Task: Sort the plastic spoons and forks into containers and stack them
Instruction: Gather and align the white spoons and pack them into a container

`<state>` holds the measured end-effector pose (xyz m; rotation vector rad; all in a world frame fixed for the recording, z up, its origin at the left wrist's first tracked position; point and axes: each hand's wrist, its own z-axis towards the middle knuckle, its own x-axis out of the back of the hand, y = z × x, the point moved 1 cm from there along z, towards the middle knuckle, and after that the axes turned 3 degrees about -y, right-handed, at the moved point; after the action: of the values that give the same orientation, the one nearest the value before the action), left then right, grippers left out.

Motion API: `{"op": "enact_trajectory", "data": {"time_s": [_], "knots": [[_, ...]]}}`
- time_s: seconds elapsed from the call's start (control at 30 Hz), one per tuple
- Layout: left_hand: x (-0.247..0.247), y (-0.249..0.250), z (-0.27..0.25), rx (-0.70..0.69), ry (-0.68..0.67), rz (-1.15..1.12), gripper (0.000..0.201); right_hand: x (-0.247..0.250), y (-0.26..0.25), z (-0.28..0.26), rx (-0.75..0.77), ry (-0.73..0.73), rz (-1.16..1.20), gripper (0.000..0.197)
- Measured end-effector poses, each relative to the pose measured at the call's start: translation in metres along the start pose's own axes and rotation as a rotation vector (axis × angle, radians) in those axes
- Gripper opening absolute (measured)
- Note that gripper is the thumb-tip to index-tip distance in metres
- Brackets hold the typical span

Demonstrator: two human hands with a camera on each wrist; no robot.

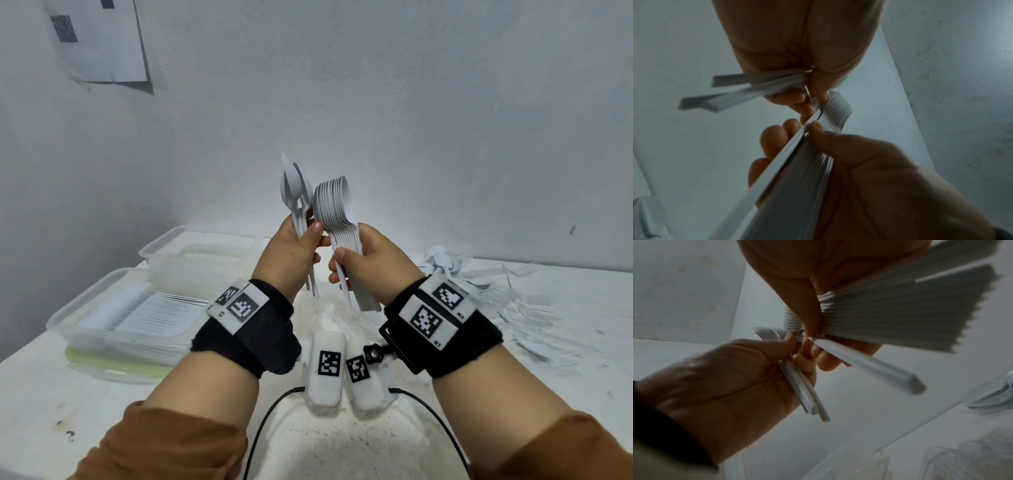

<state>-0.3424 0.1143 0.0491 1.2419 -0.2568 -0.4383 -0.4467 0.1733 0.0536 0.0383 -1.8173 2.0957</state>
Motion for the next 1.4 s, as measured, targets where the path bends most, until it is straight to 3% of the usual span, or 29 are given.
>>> {"op": "enact_trajectory", "data": {"time_s": [0.1,0.3,0.53,0.63,0.8,1.0,1.23,1.4], "knots": [[0.002,-0.001,0.000,-0.018,-0.002,0.013,0.017,-0.001,-0.001,-0.001,-0.004,0.005,0.012,0.022],[0.003,0.002,-0.003,-0.025,-0.013,-0.014,0.020,-0.002,-0.001,0.000,-0.018,0.005,0.013,0.012],[0.008,0.006,0.000,0.060,0.046,-0.094,0.019,-0.003,0.001,0.000,-0.006,0.054,0.005,0.023],[0.011,0.005,-0.001,0.096,0.039,-0.054,0.023,-0.002,0.001,-0.002,0.004,0.062,0.023,0.023],[0.012,0.006,-0.006,0.050,-0.023,0.069,0.012,0.000,0.000,-0.005,0.019,0.064,0.048,0.021],[0.013,0.010,-0.005,0.065,-0.050,0.060,0.021,0.002,-0.003,-0.006,0.026,0.088,0.084,0.019],[0.011,0.012,0.001,0.088,-0.008,0.088,0.018,0.008,-0.007,-0.007,0.046,0.123,0.133,0.017],[0.005,0.013,0.000,0.108,-0.003,-0.008,0.015,0.012,-0.003,-0.007,0.007,0.136,0.158,0.016]]}}
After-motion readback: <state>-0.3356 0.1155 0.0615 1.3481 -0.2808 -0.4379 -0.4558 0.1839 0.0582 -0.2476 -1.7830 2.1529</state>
